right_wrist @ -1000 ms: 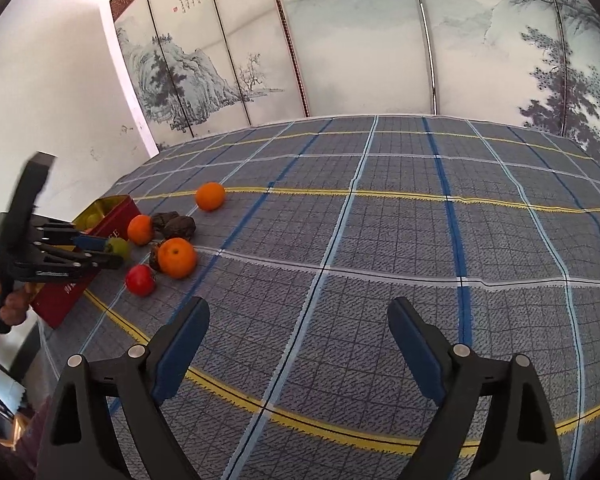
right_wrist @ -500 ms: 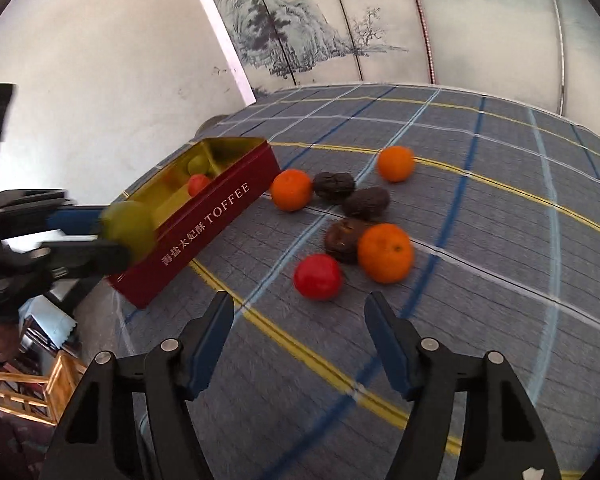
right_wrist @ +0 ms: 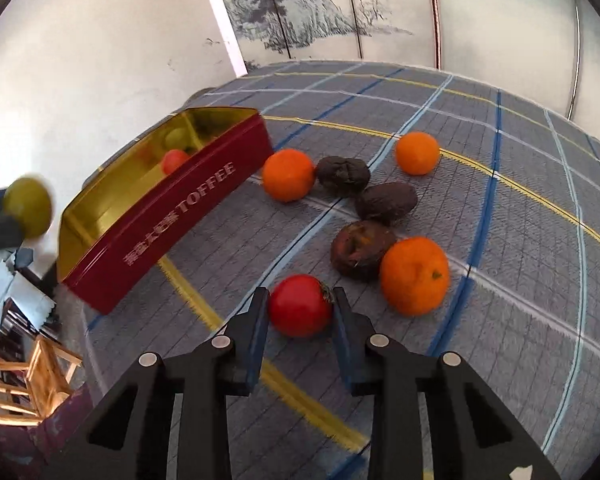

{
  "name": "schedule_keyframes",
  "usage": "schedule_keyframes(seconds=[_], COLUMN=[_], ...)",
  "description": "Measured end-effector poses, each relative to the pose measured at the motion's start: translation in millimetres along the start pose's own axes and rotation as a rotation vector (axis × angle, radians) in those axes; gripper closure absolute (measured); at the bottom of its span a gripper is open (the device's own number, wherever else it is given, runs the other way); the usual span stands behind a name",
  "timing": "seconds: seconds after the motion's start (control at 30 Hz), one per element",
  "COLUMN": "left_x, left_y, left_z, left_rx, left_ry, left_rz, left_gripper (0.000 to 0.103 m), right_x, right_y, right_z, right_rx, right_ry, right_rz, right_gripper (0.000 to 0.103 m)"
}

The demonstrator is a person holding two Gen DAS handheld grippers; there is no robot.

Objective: Organize fruits
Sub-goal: 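Place the lime in the tin with the left gripper while the right gripper grasps a red tomato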

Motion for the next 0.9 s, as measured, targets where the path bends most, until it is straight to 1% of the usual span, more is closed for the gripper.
schedule_keyframes(seconds=[0.13,0.2,0.3,0.33,0.4,0.43,0.6,0.8,0.9], left_x=[0,0,-1,-1,-2,-2,-1,3,3], left_y=[-7,-16,-31,-39,-48,-52,-69,-81,-82], left_z=[-35,-56,-80,-89,-100,-105,-118,-129,-129], left_rx=[0.055,0.11,0.119,0.142,0.146,0.143,0.2,0.227,0.22], left_ry=[0.04,0.056,0.097,0.112,0.133,0.137,0.118,0.128,0.135], left_rz=[0.005,-0.007,-0.028,-0.044,-0.062,-0.066,-0.09,-0.107,-0.116], left_gripper=[0.068,0.068,0.068,0.068,0.068,0.068,0.068,0.066,0.066], right_x=[-18,-26,-36,-38,-44,-45,-49,-50,-51], right_y=[19,30,47,50,56,58,64,60,60], right_z=[2,8,20,23,34,40,60,59,59], right_rx=[-0.007,-0.021,-0.037,-0.047,-0.068,-0.074,-0.08,-0.09,-0.091], right_ry=[-0.01,-0.024,-0.065,-0.073,-0.097,-0.112,-0.169,-0.158,-0.155], right_rz=[0.043,0.066,0.105,0.109,0.115,0.116,0.125,0.114,0.111], right_gripper=[0.075,0.075,0.075,0.075,0.075,0.075,0.075,0.075,0.075])
Point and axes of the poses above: each gripper's, at about its wrist camera, not at the fingertips, and y roughly against the way its jaws point, z to its right, x to its top, the point moved 5 cm from there along -y, roughly the way its jaws point, and after that the axes turned 7 degrees about -z, right-handed, at the moved point
